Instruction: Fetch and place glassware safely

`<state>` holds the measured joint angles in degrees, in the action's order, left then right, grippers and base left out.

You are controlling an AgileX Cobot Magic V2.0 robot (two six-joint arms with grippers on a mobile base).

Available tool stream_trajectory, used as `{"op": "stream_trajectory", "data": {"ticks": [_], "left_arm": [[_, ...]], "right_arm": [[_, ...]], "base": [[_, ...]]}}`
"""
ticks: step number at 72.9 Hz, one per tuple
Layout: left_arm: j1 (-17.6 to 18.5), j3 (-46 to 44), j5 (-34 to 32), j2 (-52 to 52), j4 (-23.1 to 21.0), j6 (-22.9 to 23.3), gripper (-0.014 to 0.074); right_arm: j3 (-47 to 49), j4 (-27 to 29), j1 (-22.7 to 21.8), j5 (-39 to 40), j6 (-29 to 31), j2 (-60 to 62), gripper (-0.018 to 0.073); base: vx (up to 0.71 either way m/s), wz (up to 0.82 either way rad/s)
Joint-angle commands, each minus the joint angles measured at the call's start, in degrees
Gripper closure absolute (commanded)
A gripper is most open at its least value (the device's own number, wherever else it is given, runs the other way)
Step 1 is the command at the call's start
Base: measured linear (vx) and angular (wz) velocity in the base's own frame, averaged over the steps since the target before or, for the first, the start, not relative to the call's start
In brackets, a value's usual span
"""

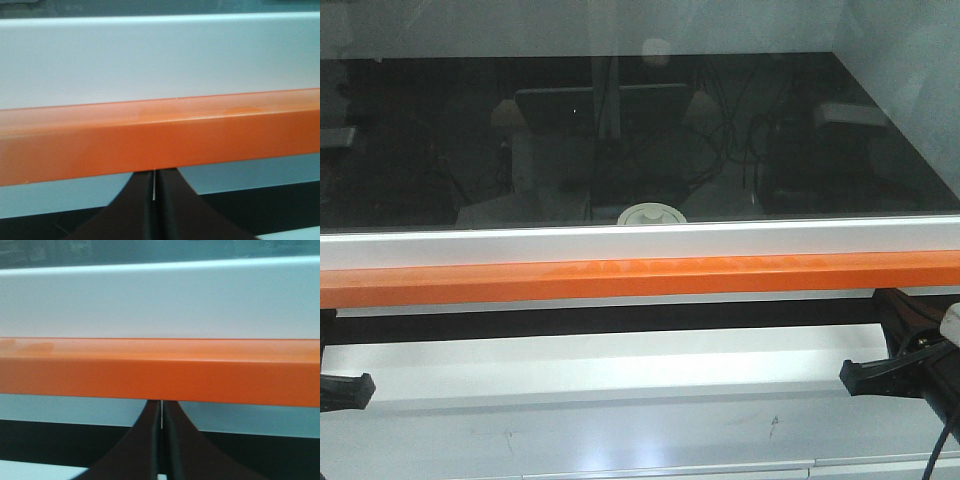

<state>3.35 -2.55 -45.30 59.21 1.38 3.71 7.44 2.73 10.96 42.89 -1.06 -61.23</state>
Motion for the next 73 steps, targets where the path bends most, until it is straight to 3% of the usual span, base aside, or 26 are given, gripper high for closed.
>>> {"op": "stream_trajectory", "data": {"ticks": [1,30,57,73], "left_arm": [[0.4,-1.5,-9.2,-0.5,-0.5,0.5,0.0603],[0.4,-1.7,-10.6,-0.7,-0.5,0.5,0.0603],[0.4,-6.8,-7.7,-0.7,0.1,0.5,0.0603],[0.4,-6.9,-8.2,-0.8,0.3,0.8,0.0603]], "right_arm": [[2.5,-0.4,-0.1,14.1,2.1,1.0,0.0560],[2.5,-0.4,-0.1,15.7,3.5,1.0,0.0560],[2.7,-0.4,-0.1,16.2,3.5,1.0,0.0560],[5.8,-4.8,-0.1,14.1,3.2,2.1,0.0560]], "base": [[0.00,0.00],[0.00,0.00],[0.00,0.00],[0.00,0.01]]}}
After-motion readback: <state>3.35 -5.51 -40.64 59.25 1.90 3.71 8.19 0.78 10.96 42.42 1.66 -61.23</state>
